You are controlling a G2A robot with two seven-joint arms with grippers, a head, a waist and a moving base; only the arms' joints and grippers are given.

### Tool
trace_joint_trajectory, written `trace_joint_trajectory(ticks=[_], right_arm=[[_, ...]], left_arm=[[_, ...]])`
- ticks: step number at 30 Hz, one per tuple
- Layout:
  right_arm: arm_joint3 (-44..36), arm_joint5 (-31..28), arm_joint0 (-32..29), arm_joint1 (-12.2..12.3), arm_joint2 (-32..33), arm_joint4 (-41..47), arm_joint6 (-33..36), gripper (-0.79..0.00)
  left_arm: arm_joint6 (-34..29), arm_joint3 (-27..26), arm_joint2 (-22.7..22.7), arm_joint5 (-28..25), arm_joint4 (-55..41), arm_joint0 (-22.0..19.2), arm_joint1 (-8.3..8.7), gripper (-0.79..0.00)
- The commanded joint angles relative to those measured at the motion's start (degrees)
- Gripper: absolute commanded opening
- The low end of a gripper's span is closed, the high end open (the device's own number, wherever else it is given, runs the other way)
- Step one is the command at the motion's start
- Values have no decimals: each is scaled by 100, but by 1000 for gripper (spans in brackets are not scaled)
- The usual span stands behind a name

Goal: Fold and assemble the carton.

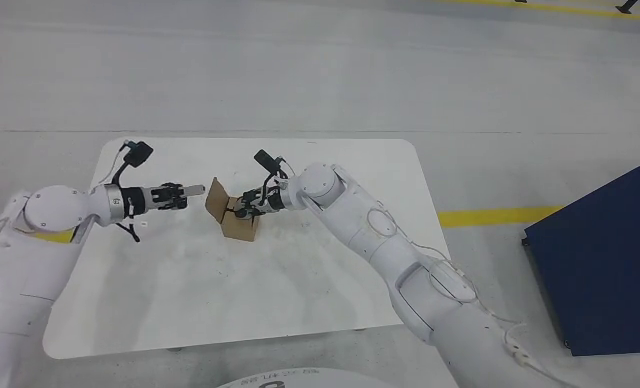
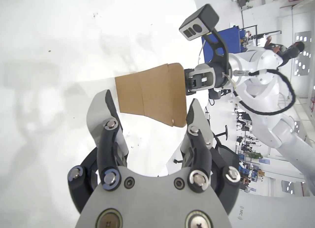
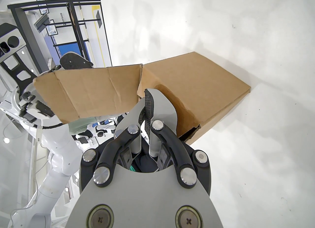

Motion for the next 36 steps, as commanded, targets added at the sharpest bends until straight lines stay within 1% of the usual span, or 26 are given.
trace_joint_trajectory(ticks=[1, 2, 4, 5, 7, 9, 10, 11, 13, 14, 16, 21, 25, 26, 27, 28, 29, 36], right_arm=[[0, 0, 0, 0, 0, 0, 0, -785], [0, 0, 0, 0, 0, 0, 0, -785], [0, 0, 0, 0, 0, 0, 0, -785], [0, 0, 0, 0, 0, 0, 0, -785], [0, 0, 0, 0, 0, 0, 0, -785], [0, 0, 0, 0, 0, 0, 0, -785], [0, 0, 0, 0, 0, 0, 0, -785], [0, 0, 0, 0, 0, 0, 0, -785], [0, 0, 0, 0, 0, 0, 0, -785], [0, 0, 0, 0, 0, 0, 0, -785], [0, 0, 0, 0, 0, 0, 0, -785], [0, 0, 0, 0, 0, 0, 0, -785], [0, 0, 0, 0, 0, 0, 0, -785], [0, 0, 0, 0, 0, 0, 0, -785], [0, 0, 0, 0, 0, 0, 0, -785], [0, 0, 0, 0, 0, 0, 0, -785], [0, 0, 0, 0, 0, 0, 0, -785], [0, 0, 0, 0, 0, 0, 0, -785]], left_arm=[[-54, 13, -70, 9, -31, 51, 26, -299], [-69, 17, -61, 33, -11, 61, 31, -339], [-67, 27, 14, 82, 22, 50, 23, -332], [-54, 42, 64, 92, 28, 33, 14, -320], [-38, 81, 166, 95, 33, -29, -8, -271], [-47, 117, 262, 70, 55, -99, -26, -243], [-50, 133, 305, 82, 78, -133, -33, -243], [-72, 140, 354, 102, 96, -164, -41, -265], [-101, 157, 440, 142, 122, -229, -57, -283], [-104, 171, 483, 161, 137, -254, -65, -305], [-106, 208, 563, 180, 154, -304, -81, -403], [-100, 342, 703, 154, 132, -418, -114, -437], [-104, 404, 743, 118, 105, -478, -122, -517], [-110, 411, 746, 102, 99, -486, -121, -551], [-113, 417, 745, 91, 96, -492, -119, -625], [-117, 416, 748, 71, 109, -497, -116, -717], [-121, 417, 748, 50, 106, -495, -113, -785], [-146, 289, 755, -62, 190, -456, -83, -785]])
